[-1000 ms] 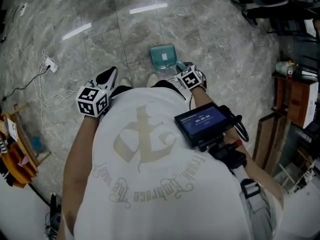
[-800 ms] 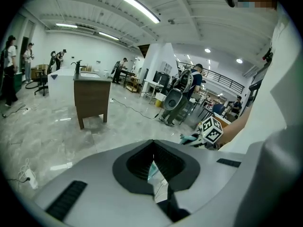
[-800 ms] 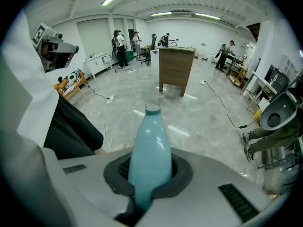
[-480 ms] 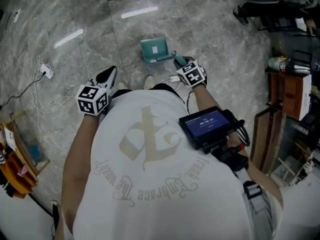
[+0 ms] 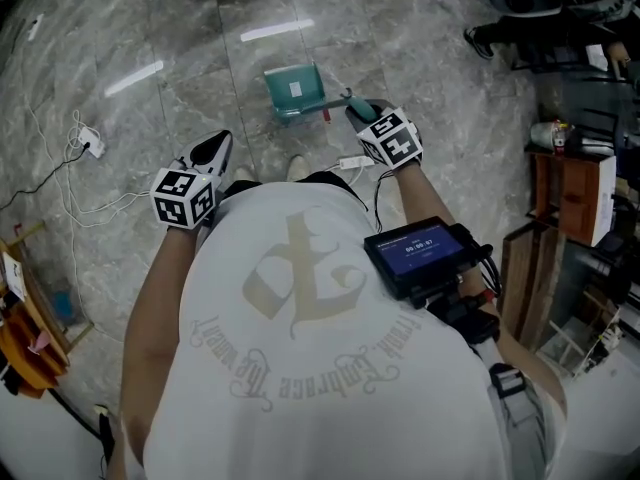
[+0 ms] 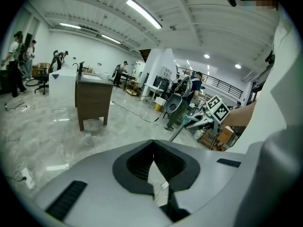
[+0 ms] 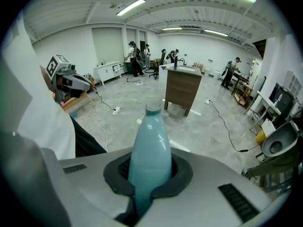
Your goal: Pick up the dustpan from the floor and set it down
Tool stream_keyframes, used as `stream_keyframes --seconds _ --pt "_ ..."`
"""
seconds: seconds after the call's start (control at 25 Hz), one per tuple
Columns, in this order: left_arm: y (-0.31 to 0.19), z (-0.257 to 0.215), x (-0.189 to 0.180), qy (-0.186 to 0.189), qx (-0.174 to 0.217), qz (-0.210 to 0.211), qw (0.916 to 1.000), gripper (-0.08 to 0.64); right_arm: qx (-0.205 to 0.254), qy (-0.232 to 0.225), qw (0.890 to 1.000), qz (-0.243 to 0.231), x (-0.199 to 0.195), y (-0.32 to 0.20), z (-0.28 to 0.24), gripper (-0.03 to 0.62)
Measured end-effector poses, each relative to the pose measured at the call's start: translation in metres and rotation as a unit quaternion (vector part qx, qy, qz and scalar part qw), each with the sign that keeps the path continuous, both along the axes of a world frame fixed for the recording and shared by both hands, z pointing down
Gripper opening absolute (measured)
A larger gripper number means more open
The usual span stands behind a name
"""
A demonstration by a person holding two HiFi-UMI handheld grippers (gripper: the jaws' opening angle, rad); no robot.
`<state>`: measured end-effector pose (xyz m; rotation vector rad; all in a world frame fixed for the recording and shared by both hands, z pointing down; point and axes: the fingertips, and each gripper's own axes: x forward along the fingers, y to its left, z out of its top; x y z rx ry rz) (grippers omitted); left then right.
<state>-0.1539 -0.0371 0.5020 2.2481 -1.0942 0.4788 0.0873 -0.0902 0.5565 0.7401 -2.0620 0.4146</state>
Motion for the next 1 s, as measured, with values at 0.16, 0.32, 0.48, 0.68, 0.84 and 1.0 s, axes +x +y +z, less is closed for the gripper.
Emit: stream_keyframes --seconds 0.16,0.32,0.48,0.68,0.84,1.0 --pt "-0.002 -0.002 -0.005 0.002 0.005 -0.007 1.0 0.012 0.013 -0.005 1.0 -0.018 -0.016 -0.007 -0.022 0.026" --pt "-0.005 -0.006 -0.006 0.005 0.012 -0.011 0.9998 0.012 0.029 -0.014 0.999 -0.038 -0.029 -0.011 -0.045 0.026" --pt "-0.007 -0.008 -0.007 0.007 0.017 -0.015 0.9997 0.012 0.042 -0.028 0.997 -0.052 -0.042 -0.015 -0.065 0.026" --pt "-0.008 -0.011 -0.004 0.011 0.02 -0.02 0.9995 0.012 0.052 -0.046 0.995 -0.066 -0.052 -0.015 -0.086 0.026" --pt "-0.005 -0.018 0.007 0.016 0.029 -0.001 0.9995 0.012 0.059 -0.06 0.994 -0.069 -0.056 -0.012 -0.101 0.025" --pt "0.001 -0.018 0.014 0.014 0.03 0.022 0.9992 0.011 0.059 -0.071 0.994 -0.063 -0.057 -0.007 -0.105 0.025"
